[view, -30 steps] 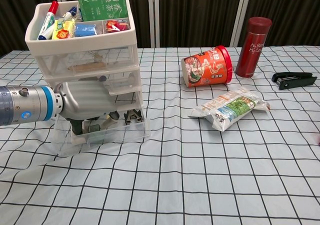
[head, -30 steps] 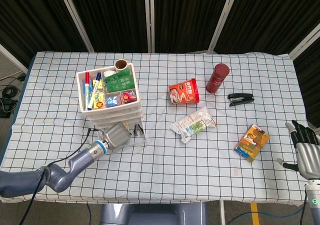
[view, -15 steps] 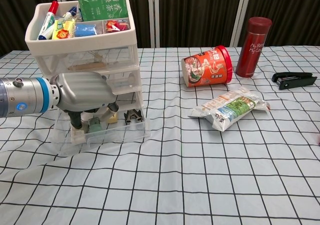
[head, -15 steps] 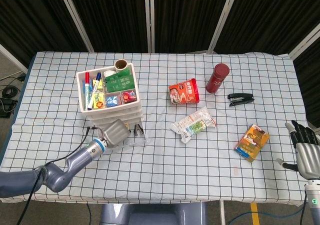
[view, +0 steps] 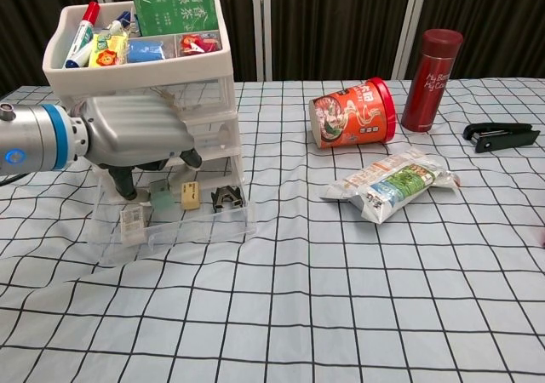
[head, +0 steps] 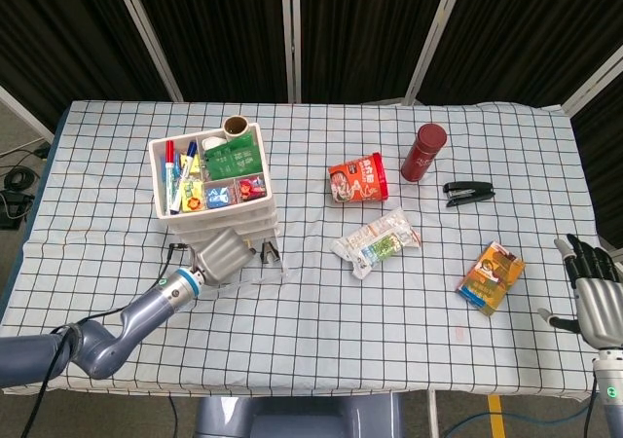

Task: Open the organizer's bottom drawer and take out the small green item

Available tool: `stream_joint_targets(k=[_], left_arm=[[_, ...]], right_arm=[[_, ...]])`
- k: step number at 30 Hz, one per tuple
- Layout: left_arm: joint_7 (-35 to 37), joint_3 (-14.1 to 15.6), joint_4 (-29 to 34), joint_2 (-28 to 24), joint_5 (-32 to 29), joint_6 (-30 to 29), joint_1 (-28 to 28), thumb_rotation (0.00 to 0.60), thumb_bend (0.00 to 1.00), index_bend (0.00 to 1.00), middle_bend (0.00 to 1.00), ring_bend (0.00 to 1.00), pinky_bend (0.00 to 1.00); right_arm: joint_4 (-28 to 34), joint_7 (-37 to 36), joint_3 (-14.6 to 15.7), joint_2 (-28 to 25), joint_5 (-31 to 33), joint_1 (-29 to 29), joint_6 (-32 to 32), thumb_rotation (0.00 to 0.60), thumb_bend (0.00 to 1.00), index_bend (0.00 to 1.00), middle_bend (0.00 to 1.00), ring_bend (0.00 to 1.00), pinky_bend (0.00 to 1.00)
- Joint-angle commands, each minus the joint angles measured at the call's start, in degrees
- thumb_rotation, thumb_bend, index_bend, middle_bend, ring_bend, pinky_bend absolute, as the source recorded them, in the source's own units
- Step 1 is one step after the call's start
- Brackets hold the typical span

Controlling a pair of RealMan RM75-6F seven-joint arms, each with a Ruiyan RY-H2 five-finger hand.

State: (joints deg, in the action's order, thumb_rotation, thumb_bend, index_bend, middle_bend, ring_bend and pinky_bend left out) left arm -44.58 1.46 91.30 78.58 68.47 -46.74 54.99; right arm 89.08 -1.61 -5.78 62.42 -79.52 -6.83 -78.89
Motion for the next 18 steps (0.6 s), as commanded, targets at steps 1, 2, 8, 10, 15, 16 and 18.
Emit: stream_joint_targets(k=[1,2,8,10,15,16,18], left_arm=[[-0.7,0.1,3.1,-2.3,0.6,-1.8,-0.7,0.600,0.50,0.66,1.00,0.97,0.85],[-0.8,0.2,3.7,-2.8,0.8,-2.2,-0.9,0.600,0.50,0.66,1.00,0.97,0.85],[-1.3,1.3,8.6,-6.8,3.1,-5.3,-2.7,0.600,0.50,0.66,1.00,0.97,0.85],[-1.2,1.7,10.1,-8.1,4.0,-6.5,-3.5,0.600,0.50,0.66,1.00,0.97,0.85],[-0.1,3.1,13.0,-11.3,7.0,-9.5,-6.0,0.600,0.50,0.66,1.00,0.97,0.85],[0.3,3.5,13.5,-12.0,7.8,-10.1,-6.6,0.600,0.50,0.66,1.00,0.97,0.85],[1.1,4.3,14.1,-13.3,9.2,-11.5,-8.0,0.600,0.50,0.66,1.00,0.97,0.85]], right_arm=[[0.1,0.1,0.1,0.0,-0.2,0.0,-0.1,0.600,0.00,0.00,0.00,0.00,0.00],[0.2,0.1,0.1,0.0,-0.3,0.1,-0.2,0.600,0.00,0.00,0.00,0.00,0.00],[0.5,0.4,0.4,-0.1,-0.9,0.2,-0.7,0.600,0.00,0.00,0.00,0.00,0.00],[0.7,0.5,0.5,-0.1,-1.1,0.3,-0.8,0.600,0.00,0.00,0.00,0.00,0.00],[1.0,0.8,0.6,-0.1,-1.5,0.4,-1.1,0.600,0.00,0.00,0.00,0.00,0.00],[1.0,0.9,0.6,-0.1,-1.5,0.4,-1.2,0.600,0.00,0.00,0.00,0.00,0.00],[1.2,1.0,0.7,-0.1,-1.6,0.4,-1.2,0.600,0.00,0.00,0.00,0.00,0.00]])
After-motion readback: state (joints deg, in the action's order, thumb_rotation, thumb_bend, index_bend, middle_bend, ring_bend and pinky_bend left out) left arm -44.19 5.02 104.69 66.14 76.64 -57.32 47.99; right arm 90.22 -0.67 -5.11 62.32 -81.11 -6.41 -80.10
